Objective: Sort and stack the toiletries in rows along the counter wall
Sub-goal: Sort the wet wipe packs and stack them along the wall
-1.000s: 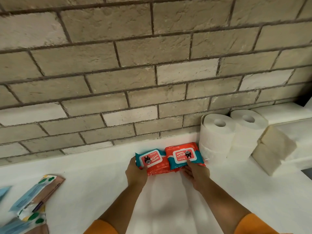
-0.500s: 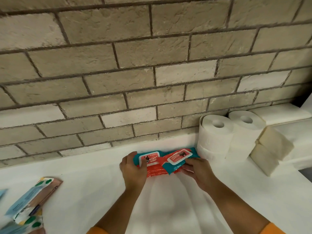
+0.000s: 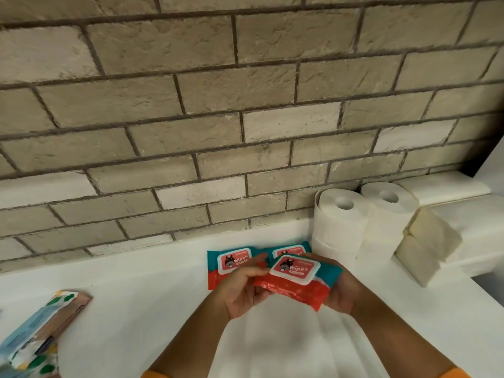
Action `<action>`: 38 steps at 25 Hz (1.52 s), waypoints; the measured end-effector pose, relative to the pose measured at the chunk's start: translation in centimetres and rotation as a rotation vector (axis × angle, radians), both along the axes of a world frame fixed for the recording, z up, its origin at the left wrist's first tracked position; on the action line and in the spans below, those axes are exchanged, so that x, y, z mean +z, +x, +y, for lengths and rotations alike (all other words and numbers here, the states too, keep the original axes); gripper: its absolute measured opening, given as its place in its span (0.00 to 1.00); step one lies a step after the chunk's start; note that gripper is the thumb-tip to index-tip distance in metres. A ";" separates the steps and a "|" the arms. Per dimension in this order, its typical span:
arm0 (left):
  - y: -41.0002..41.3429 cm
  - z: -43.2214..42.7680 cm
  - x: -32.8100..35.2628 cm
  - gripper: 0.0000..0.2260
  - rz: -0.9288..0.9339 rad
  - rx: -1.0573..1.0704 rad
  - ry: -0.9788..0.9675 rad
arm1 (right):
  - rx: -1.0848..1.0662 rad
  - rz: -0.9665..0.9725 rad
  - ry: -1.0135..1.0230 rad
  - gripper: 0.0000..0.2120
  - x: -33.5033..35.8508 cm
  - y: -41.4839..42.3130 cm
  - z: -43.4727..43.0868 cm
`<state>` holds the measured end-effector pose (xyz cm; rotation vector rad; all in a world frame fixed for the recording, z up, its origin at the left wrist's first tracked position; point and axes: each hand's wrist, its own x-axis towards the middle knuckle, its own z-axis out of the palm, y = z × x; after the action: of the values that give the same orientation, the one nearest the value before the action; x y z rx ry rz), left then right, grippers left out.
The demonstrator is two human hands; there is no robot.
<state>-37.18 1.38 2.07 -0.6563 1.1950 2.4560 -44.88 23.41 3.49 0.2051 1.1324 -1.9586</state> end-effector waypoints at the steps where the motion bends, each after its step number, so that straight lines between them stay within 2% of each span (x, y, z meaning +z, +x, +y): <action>1: -0.2 0.3 -0.1 0.20 0.017 0.004 0.014 | -0.084 -0.053 -0.101 0.24 -0.7 0.1 0.1; 3: -0.8 1.0 -0.7 0.17 0.025 0.106 -0.008 | -0.219 -0.146 -0.240 0.26 -2.3 0.1 0.1; 6: -2.9 1.7 -2.1 0.18 0.014 0.324 -0.125 | -0.358 -0.088 -0.200 0.22 -4.0 -0.5 -0.6; 9: -4.9 2.4 -3.5 0.19 -0.074 0.358 -0.428 | -0.250 0.239 0.161 0.15 -5.0 -0.7 -2.0; 12: -5.8 3.9 -4.1 0.13 -0.085 0.188 -0.855 | -0.204 0.487 0.488 0.13 -6.0 -0.5 -3.0; 13: -5.9 4.2 -4.2 0.13 -0.073 0.130 -0.911 | -0.229 0.559 0.575 0.15 -6.4 -0.6 -3.2; 16: -5.7 4.9 -4.2 0.12 -0.023 0.085 -0.803 | -0.259 0.701 0.717 0.24 -6.9 0.0 -3.3; 18: -5.2 5.0 -4.0 0.12 0.029 0.089 -0.956 | -0.223 0.847 0.793 0.25 -7.4 0.8 -3.0; 20: -4.2 4.8 -3.8 0.12 0.061 0.217 -1.159 | -0.179 1.074 0.968 0.24 -8.6 1.3 -2.6; 22: -2.8 3.8 -3.7 0.15 0.067 0.456 -1.349 | -0.023 1.299 1.181 0.26 -9.6 1.4 -2.4; 24: -1.7 2.0 -4.1 0.21 -0.042 0.595 -1.577 | 0.143 1.421 1.296 0.29 -10.0 1.4 -2.5; 25: -1.3 1.0 -4.4 0.24 -0.155 0.593 -1.618 | 0.194 1.454 1.320 0.30 -9.9 1.4 -2.6; 27: -1.0 -1.0 -4.9 0.31 -0.382 0.491 -1.513 | 0.266 1.462 1.346 0.31 -9.9 1.2 -2.7; 28: -1.0 -1.6 -5.4 0.33 -0.414 0.427 -1.448 | 0.300 1.441 1.353 0.31 -9.7 1.2 -2.7; 33: -0.9 -0.8 -6.3 0.26 -0.180 0.293 -1.300 | 0.394 1.312 1.355 0.31 -9.4 0.8 -2.1; 38: -0.7 -0.6 -5.7 0.30 -0.145 0.208 -1.279 | 0.463 1.260 1.330 0.31 -8.1 0.7 -1.9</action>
<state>-37.85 0.82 -3.62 -1.2430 2.6588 1.4255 -44.21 21.55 -4.57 -0.6583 2.8042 -0.4722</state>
